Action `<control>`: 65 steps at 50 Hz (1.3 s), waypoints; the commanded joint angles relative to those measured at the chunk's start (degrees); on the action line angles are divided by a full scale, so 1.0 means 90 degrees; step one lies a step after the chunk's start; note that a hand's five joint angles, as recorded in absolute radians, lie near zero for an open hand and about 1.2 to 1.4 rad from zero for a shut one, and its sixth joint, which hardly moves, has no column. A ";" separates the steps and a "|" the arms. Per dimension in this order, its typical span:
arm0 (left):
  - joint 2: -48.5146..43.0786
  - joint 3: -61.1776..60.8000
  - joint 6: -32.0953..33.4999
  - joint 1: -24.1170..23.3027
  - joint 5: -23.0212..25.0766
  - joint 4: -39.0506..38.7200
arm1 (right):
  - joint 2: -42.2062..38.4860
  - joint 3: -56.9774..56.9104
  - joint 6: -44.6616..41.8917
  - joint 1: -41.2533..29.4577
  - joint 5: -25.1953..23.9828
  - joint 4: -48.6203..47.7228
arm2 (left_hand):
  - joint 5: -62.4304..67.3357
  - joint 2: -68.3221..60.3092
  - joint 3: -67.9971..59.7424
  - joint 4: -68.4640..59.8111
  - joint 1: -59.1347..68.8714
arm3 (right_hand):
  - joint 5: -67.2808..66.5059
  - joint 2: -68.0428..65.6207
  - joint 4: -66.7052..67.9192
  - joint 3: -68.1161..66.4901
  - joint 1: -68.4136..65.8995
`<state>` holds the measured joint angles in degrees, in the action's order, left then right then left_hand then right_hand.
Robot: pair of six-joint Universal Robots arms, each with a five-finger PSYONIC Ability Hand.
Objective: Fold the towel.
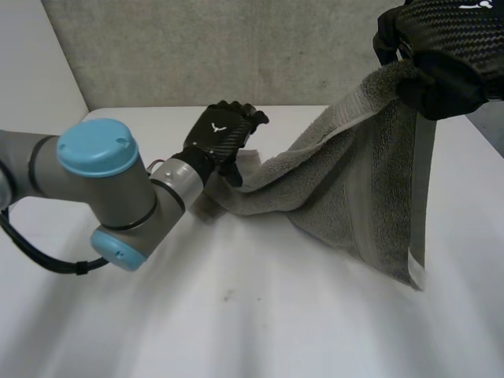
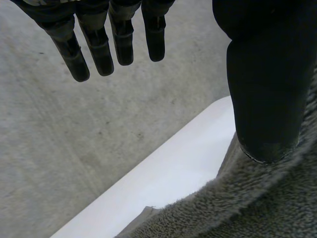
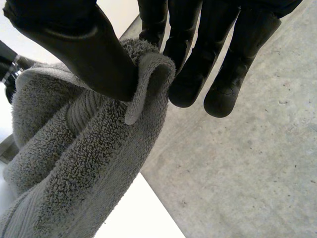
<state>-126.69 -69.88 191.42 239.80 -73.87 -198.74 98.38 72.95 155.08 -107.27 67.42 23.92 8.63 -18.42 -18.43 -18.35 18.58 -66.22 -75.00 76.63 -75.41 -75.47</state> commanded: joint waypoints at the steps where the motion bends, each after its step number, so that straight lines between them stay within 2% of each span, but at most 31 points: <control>1: -0.0719 0.0948 0.0011 -0.0024 0.0639 0.0539 | 0.0036 0.0156 -0.0024 -0.0005 -0.0010 0.0037 | 0.0728 -0.0752 -0.0751 -0.0759 0.0734 | -0.0420 -0.0556 0.0374 -0.0510 -0.0503; 5: -0.1206 0.1795 0.0059 -0.0024 0.1692 0.1124 | 0.0036 0.0302 -0.0111 0.0005 -0.0010 0.0008 | 0.1065 -0.1088 -0.1087 -0.1095 0.1070 | -0.0420 -0.0556 0.0374 -0.0510 -0.0503; 13: -0.1802 0.3067 0.0108 -0.0004 0.2065 0.1945 | 0.0016 0.0468 -0.0229 0.0015 0.0000 -0.0031 | 0.2037 -0.2060 -0.2059 -0.2068 0.2042 | -0.0420 -0.0556 0.0374 -0.0510 -0.0503; 15: -0.2065 0.3436 0.0108 -0.0004 0.2463 0.2480 | -0.0013 0.0507 -0.0239 0.0034 0.0000 -0.0031 | 0.2204 -0.2227 -0.2227 -0.2235 0.2209 | -0.0420 -0.0556 0.0374 -0.0510 -0.0503; 19: -0.2242 0.3624 0.0118 -0.0004 0.2807 0.2834 | -0.0013 0.0527 -0.0229 0.0181 0.0000 -0.0061 | 0.2541 -0.2565 -0.2564 -0.2572 0.2547 | -0.0420 -0.0556 0.0374 -0.0510 -0.0503; 20: -0.2310 0.3682 0.0118 -0.0004 0.2875 0.2872 | -0.0023 0.0536 -0.0229 0.0258 0.0000 -0.0119 | 0.3134 -0.3157 -0.3156 -0.3164 0.3139 | -0.0420 -0.0556 0.0374 -0.0510 -0.0503; 21: -0.2310 0.3682 0.0118 -0.0004 0.2875 0.2873 | -0.0023 0.0536 -0.0229 0.0259 0.0000 -0.0119 | 0.3139 -0.3163 -0.3162 -0.3170 0.3145 | -0.0420 -0.0556 0.0374 -0.0510 -0.0503; 23: -0.2369 0.3808 0.0118 0.0005 0.2866 0.2883 | -0.0042 0.0575 -0.0229 0.0395 -0.0020 -0.0226 | 0.4869 -0.4892 -0.4891 -0.4899 0.4874 | -0.0420 -0.0556 0.0374 -0.0510 -0.0503; 24: -0.2369 0.3809 0.0118 0.0005 0.2866 0.2883 | -0.0042 0.0576 -0.0229 0.0396 -0.0020 -0.0227 | 0.4878 -0.4901 -0.4900 -0.4908 0.4883 | -0.0420 -0.0556 0.0374 -0.0510 -0.0503; 26: -0.2379 0.4023 0.0089 0.0025 0.2769 0.2892 | -0.0052 0.0585 -0.0229 0.0464 -0.0078 -0.0285 | 0.6626 -0.6649 -0.6649 -0.6657 0.6631 | -0.0420 -0.0556 0.0374 -0.0510 -0.0503; 28: -0.2359 0.4063 0.0098 0.0064 0.2642 0.2902 | -0.0052 0.0585 -0.0219 0.0483 -0.0108 -0.0285 | 0.6817 -0.6840 -0.6840 -0.6848 0.6822 | -0.0420 -0.0556 0.0374 -0.0510 -0.0503; 34: -0.2155 0.4024 0.0108 0.0249 0.2115 0.2999 | -0.0062 0.0585 -0.0219 0.0523 -0.0147 -0.0305 | 0.6819 -0.6842 -0.6842 -0.6850 0.6824 | -0.0420 -0.0556 0.0374 -0.0510 -0.0503; 37: -0.2037 0.3995 0.0099 0.0308 0.2016 0.3058 | -0.0062 0.0585 -0.0219 0.0532 -0.0137 -0.0305 | 0.6819 -0.6842 -0.6842 -0.6850 0.6824 | -0.0420 -0.0556 0.0374 -0.0510 -0.0503; 39: -0.1736 0.3839 0.0099 0.0454 0.1628 0.3117 | -0.0071 0.0585 -0.0219 0.0523 -0.0137 -0.0343 | 0.6819 -0.6842 -0.6842 -0.6850 0.6824 | -0.0420 -0.0556 0.0374 -0.0510 -0.0503; 40: -0.1734 0.3838 0.0099 0.0455 0.1625 0.3117 | -0.0072 0.0585 -0.0219 0.0523 -0.0137 -0.0344 | 0.6819 -0.6842 -0.6842 -0.6850 0.6824 | -0.0420 -0.0556 0.0374 -0.0510 -0.0503; 42: -0.1229 0.3489 0.0060 0.0688 0.0916 0.3107 | -0.0101 0.0614 -0.0210 0.0532 -0.0127 -0.0392 | 0.6819 -0.6842 -0.6842 -0.6850 0.6824 | -0.0420 -0.0556 0.0374 -0.0510 -0.0503; 43: -0.1226 0.3487 0.0060 0.0689 0.0913 0.3107 | -0.0101 0.0615 -0.0209 0.0532 -0.0127 -0.0393 | 0.6819 -0.6842 -0.6842 -0.6850 0.6824 | -0.0420 -0.0556 0.0374 -0.0510 -0.0503; 44: -0.0936 0.3197 0.0030 0.0747 0.0574 0.3069 | -0.0120 0.0644 -0.0219 0.0532 -0.0127 -0.0422 | 0.6819 -0.6842 -0.6842 -0.6850 0.6824 | -0.0420 -0.0556 0.0374 -0.0510 -0.0503; 45: -0.0933 0.3194 0.0030 0.0748 0.0571 0.3068 | -0.0120 0.0644 -0.0219 0.0532 -0.0127 -0.0422 | 0.6819 -0.6842 -0.6842 -0.6850 0.6824 | -0.0420 -0.0556 0.0374 -0.0510 -0.0503; 47: -0.0302 0.2465 0.0001 0.0777 0.0220 0.2845 | -0.0140 0.0693 -0.0219 0.0532 -0.0127 -0.0471 | 0.6819 -0.6842 -0.6842 -0.6850 0.6824 | -0.0420 -0.0556 0.0374 -0.0510 -0.0503; 51: 0.0365 0.1534 0.0020 0.0787 0.0209 0.2521 | -0.0150 0.0742 -0.0229 0.0532 -0.0127 -0.0500 | 0.6819 -0.6842 -0.6842 -0.6850 0.6824 | -0.0420 -0.0556 0.0374 -0.0510 -0.0503; 53: 0.1065 0.0533 0.0040 0.0738 0.0200 0.2259 | -0.0140 0.0771 -0.0219 0.0591 -0.0127 -0.0539 | 0.6819 -0.6842 -0.6842 -0.6850 0.6824 | -0.0420 -0.0556 0.0374 -0.0510 -0.0503; 59: 0.1957 -0.0888 0.0069 0.0630 0.0131 0.2023 | -0.0140 0.0849 -0.0219 0.0659 -0.0137 -0.0559 | 0.6819 -0.6842 -0.6842 -0.6850 0.6824 | -0.0420 -0.0556 0.0374 -0.0510 -0.0503; 61: 0.2589 -0.1705 0.0050 0.0436 0.0044 0.1926 | -0.0150 0.0868 -0.0219 0.0659 -0.0137 -0.0549 | 0.6819 -0.6842 -0.6842 -0.6850 0.6824 | -0.0420 -0.0556 0.0374 -0.0510 -0.0503; 65: 0.3068 -0.2350 0.0030 0.0105 -0.0228 0.1935 | -0.0150 0.0907 -0.0219 0.0659 -0.0137 -0.0549 | 0.6819 -0.6842 -0.6842 -0.6850 0.6824 | -0.0420 -0.0556 0.0374 -0.0510 -0.0503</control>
<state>-107.71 -79.12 191.95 244.85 -73.23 -180.64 97.06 80.55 153.10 -101.45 66.21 18.93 59.10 -69.74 -69.71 -69.73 68.62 -66.48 -75.00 76.63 -75.92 -75.48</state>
